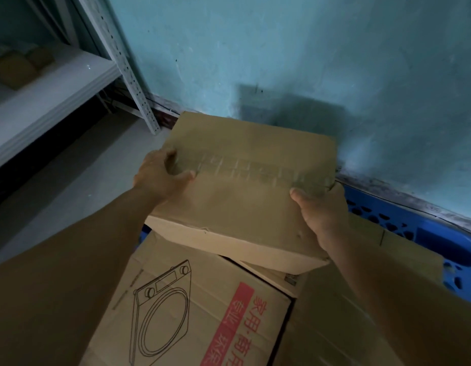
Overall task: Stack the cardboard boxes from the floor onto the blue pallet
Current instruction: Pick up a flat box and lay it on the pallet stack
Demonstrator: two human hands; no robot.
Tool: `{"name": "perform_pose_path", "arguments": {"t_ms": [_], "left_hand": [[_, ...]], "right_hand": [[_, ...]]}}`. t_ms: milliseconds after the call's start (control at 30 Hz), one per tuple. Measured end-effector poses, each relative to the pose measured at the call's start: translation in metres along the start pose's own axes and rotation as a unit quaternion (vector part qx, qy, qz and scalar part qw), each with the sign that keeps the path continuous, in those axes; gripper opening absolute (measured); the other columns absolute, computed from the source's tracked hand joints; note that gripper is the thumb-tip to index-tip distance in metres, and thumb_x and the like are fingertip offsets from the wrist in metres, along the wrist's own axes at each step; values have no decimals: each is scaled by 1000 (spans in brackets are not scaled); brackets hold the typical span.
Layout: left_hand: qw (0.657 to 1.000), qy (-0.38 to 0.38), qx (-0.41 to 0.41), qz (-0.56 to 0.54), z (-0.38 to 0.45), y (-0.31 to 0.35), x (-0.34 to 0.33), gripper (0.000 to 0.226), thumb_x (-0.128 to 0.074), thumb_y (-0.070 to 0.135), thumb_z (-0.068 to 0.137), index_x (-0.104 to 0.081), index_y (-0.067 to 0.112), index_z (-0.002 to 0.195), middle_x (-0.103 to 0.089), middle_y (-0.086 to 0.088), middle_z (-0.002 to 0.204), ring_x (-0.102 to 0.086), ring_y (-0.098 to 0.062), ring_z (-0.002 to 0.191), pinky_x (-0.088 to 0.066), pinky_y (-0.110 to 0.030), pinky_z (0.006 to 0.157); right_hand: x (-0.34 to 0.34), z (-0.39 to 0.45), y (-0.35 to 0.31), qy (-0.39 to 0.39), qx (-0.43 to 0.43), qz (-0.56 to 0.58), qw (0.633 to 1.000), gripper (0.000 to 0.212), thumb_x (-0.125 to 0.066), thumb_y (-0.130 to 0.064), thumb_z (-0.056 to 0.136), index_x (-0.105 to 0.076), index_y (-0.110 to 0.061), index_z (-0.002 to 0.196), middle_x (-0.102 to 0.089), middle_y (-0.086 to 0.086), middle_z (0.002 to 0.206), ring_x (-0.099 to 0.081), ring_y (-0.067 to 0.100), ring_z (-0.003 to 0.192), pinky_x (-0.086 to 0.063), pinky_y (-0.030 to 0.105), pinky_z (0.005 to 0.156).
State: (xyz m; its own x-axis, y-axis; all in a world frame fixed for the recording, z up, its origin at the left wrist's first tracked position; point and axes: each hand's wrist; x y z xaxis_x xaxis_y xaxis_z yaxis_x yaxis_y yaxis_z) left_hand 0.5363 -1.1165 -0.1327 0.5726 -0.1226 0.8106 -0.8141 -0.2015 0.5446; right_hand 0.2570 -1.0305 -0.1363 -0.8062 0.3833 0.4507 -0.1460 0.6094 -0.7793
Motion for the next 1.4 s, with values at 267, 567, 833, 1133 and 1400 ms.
{"name": "perform_pose_path", "arguments": {"t_ms": [267, 567, 833, 1133, 1400], "left_hand": [[993, 22, 84, 82, -36, 1, -3, 78, -55, 62, 85, -17, 40, 150, -35, -18, 144, -37, -41, 130, -27, -52, 106], [992, 7, 120, 48, -78, -26, 8, 78, -59, 53, 87, -17, 35, 150, -30, -22, 143, -35, -44, 128, -35, -56, 105], [981, 37, 191, 3, -97, -43, 12, 84, -62, 54, 85, -15, 29, 150, -30, -22, 144, -29, -43, 132, -33, -58, 105], [957, 29, 242, -157, -100, -19, -9, 94, -63, 44, 87, 3, 30, 153, -32, -19, 149, -46, -42, 125, -44, -57, 99], [945, 29, 219, -241, -85, 23, -23, 103, -63, 28, 91, 20, 11, 150, -6, -11, 162, -31, -33, 141, -36, -43, 110]], "right_hand": [[4, -25, 13, -21, -3, -37, 999, 80, -73, -48, 75, -34, -14, 135, -53, 8, 127, -58, 30, 107, -48, 41, 88], [-8, -75, 44, -14, -58, -64, 996, 97, -73, -47, 75, -19, -17, 149, -40, 19, 139, -49, 35, 118, -47, 43, 89], [-39, -60, 1, 11, -56, 100, 993, 86, -73, -14, 81, -19, -17, 149, -32, 16, 148, -52, 34, 117, -50, 43, 94], [-109, -80, -21, -166, 5, 88, 982, 68, -58, -10, 90, -22, -10, 148, -42, 16, 144, -50, 29, 117, -41, 41, 95], [-131, -63, -29, -233, 8, 84, 969, 71, -53, -7, 88, -18, -31, 145, -53, 0, 137, -58, 26, 116, -45, 47, 99]]}}
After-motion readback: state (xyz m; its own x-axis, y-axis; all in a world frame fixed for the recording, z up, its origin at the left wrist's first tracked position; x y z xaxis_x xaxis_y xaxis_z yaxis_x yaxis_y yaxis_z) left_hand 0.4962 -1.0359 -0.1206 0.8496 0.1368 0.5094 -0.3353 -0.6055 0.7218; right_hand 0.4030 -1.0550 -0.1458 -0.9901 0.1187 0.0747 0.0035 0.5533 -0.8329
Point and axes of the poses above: each hand's wrist, its own z-axis towards the middle knuckle, its own x-axis out of the back of the hand, y = z × x
